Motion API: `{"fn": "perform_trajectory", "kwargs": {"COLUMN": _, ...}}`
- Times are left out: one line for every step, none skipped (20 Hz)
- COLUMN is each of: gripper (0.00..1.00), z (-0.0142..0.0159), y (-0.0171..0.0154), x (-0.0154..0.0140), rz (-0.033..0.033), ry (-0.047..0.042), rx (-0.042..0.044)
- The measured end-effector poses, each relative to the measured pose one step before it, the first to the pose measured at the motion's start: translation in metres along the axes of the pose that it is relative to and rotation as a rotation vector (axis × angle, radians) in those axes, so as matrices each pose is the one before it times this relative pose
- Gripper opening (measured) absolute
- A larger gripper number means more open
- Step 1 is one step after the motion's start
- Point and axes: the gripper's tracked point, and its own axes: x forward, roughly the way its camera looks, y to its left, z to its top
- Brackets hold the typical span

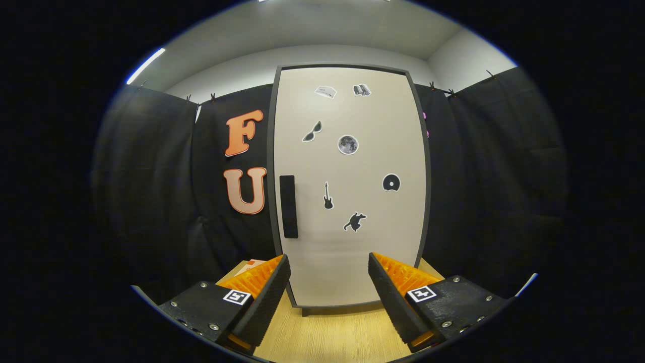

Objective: Open the shoe cabinet door, grab the shoes and put them into the shoe cabinet, then close the shoe cabinet door.

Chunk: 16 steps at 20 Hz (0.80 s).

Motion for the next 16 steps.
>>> {"fn": "perform_trajectory", "kwargs": {"gripper": 0.97, "z": 0.00131, "y": -0.00232, "x": -0.01138, "rz": -0.00403, "ry": 0.00006, "rx": 0.00247}}
{"fn": "perform_trajectory", "kwargs": {"gripper": 0.97, "z": 0.00224, "y": -0.00352, "x": -0.01100, "rz": -0.00782, "ry": -0.00307, "rx": -0.00125}}
{"fn": "perform_trajectory", "kwargs": {"gripper": 0.97, "z": 0.00335, "y": -0.00380, "x": -0.01082, "rz": -0.01080, "ry": -0.00740, "rx": -0.00902}}
{"fn": "perform_trajectory", "kwargs": {"gripper": 0.97, "z": 0.00290, "y": -0.00441, "x": -0.01104, "rz": -0.01194, "ry": -0.00970, "rx": -0.00707}}
{"fn": "perform_trajectory", "kwargs": {"gripper": 0.97, "z": 0.00391, "y": -0.00199, "x": -0.01001, "rz": -0.00469, "ry": -0.00722, "rx": -0.00015}}
{"fn": "perform_trajectory", "kwargs": {"gripper": 0.97, "z": 0.00354, "y": -0.00138, "x": -0.00992, "rz": -0.00328, "ry": -0.00681, "rx": 0.00025}}
{"fn": "perform_trajectory", "kwargs": {"gripper": 0.97, "z": 0.00258, "y": -0.00186, "x": -0.00728, "rz": -0.00461, "ry": -0.00142, "rx": -0.00058}}
{"fn": "perform_trajectory", "kwargs": {"gripper": 0.97, "z": 0.00159, "y": -0.00220, "x": -0.00637, "rz": -0.00557, "ry": -0.00458, "rx": -0.00122}}
{"fn": "perform_trajectory", "kwargs": {"gripper": 0.97, "z": 0.00026, "y": -0.00277, "x": -0.00333, "rz": -0.00820, "ry": -0.00088, "rx": -0.00396}}
{"fn": "perform_trajectory", "kwargs": {"gripper": 0.97, "z": 0.00064, "y": -0.00365, "x": -0.00509, "rz": -0.01258, "ry": -0.00104, "rx": -0.00716}}
{"fn": "perform_trajectory", "kwargs": {"gripper": 0.97, "z": -0.00031, "y": -0.00206, "x": -0.00184, "rz": -0.00686, "ry": -0.00144, "rx": -0.00449}}
{"fn": "perform_trajectory", "kwargs": {"gripper": 0.97, "z": -0.00070, "y": -0.00055, "x": -0.00308, "rz": -0.00422, "ry": 0.00063, "rx": -0.00102}}
{"fn": "perform_trajectory", "kwargs": {"gripper": 0.97, "z": -0.00073, "y": -0.00055, "x": -0.00151, "rz": -0.00029, "ry": 0.00398, "rx": 0.00382}}
{"fn": "perform_trajectory", "kwargs": {"gripper": 0.97, "z": -0.00013, "y": -0.00020, "x": -0.00234, "rz": 0.00037, "ry": 0.00018, "rx": 0.00152}}
{"fn": "perform_trajectory", "kwargs": {"gripper": 0.97, "z": 0.00082, "y": -0.00076, "x": -0.00026, "rz": -0.00336, "ry": -0.00243, "rx": 0.00013}}
{"fn": "perform_trajectory", "kwargs": {"gripper": 0.97, "z": -0.00030, "y": -0.00181, "x": -0.00190, "rz": -0.00464, "ry": -0.00191, "rx": -0.00460}}
